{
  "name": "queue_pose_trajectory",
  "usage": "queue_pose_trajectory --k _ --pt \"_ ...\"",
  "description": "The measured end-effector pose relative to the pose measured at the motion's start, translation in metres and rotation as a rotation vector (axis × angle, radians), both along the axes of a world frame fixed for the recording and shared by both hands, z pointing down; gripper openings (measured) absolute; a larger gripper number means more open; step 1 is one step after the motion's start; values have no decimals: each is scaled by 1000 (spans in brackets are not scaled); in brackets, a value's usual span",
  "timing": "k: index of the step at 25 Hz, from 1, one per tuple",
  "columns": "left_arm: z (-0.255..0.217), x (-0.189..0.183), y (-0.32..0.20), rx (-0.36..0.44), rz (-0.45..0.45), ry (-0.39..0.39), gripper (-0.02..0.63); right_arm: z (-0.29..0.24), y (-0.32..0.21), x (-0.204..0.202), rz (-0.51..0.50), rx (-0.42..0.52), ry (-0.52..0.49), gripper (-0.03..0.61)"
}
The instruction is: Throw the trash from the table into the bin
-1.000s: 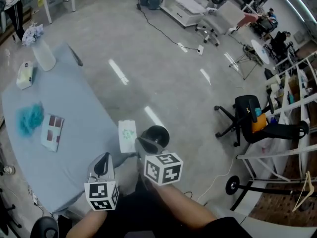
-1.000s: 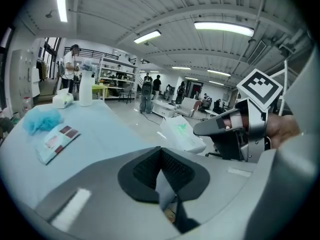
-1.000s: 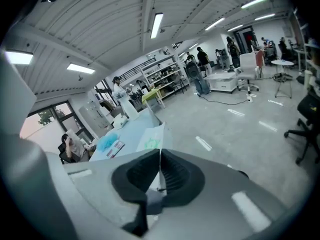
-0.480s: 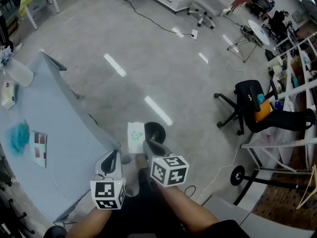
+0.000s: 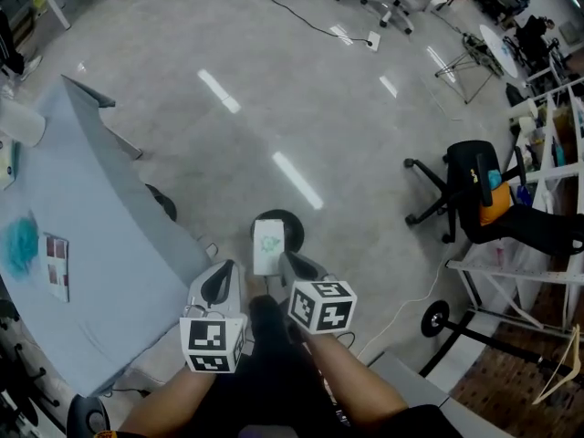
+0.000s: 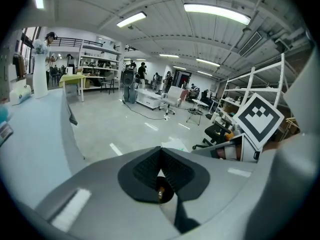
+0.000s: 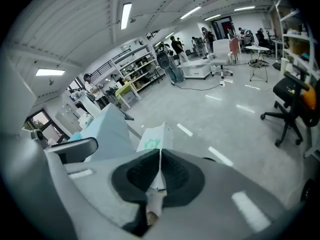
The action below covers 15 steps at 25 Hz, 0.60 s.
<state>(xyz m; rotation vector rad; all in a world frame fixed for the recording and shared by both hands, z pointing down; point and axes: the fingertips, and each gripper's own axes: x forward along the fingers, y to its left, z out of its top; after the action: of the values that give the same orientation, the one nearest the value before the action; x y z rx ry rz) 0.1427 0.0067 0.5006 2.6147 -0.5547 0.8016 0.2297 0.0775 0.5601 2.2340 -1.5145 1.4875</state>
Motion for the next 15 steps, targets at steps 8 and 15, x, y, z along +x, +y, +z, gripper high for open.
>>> queue_pose_trajectory --k 8,15 --pt "41 18 8 -56 -6 -44 8 47 11 18 -9 -73 -17 11" --pt "97 20 18 -126 -22 -128 8 105 22 21 -21 -157 -37 12"
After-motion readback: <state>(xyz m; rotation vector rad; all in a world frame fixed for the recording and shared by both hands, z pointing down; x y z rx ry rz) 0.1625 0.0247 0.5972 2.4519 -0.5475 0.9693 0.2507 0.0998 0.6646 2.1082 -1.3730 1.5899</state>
